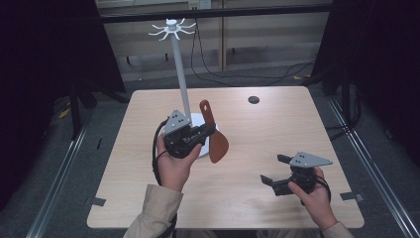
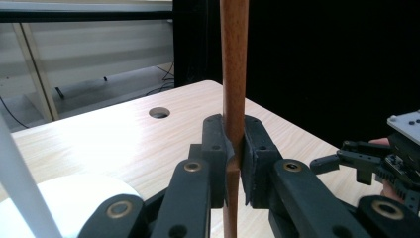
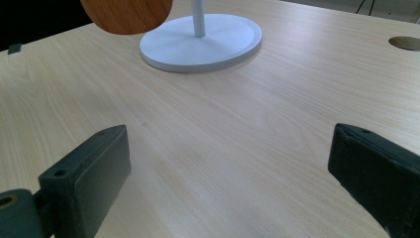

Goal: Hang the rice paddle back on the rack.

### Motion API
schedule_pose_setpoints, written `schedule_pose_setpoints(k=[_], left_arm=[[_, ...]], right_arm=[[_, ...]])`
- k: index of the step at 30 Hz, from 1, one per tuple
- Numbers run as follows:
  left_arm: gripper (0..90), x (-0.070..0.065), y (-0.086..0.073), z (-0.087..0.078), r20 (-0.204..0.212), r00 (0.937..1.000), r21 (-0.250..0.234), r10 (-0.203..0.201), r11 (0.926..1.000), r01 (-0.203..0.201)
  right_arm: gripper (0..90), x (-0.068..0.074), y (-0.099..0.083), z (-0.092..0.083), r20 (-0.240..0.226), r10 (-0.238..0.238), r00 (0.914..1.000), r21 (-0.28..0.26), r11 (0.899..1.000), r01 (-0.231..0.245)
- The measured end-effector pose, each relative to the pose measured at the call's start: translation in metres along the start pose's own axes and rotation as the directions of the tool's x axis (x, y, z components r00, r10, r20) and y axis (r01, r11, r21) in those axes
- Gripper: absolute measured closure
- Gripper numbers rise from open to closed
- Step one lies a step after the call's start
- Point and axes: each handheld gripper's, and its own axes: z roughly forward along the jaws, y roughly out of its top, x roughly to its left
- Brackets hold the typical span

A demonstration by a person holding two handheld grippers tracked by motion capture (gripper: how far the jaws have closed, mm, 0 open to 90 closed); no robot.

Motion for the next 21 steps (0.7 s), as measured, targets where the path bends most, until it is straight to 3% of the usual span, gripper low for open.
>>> schedule_pose_setpoints(k=[21], left_arm=[[82.6, 0.019, 0.047, -0.004, -0.024, 0.9996, 0.006, 0.014, 0.9999, -0.014]], right_arm=[[2.7, -0.001, -0.006, 0.002, -0.005, -0.011, 0.9999, 0.051, 0.999, 0.011]])
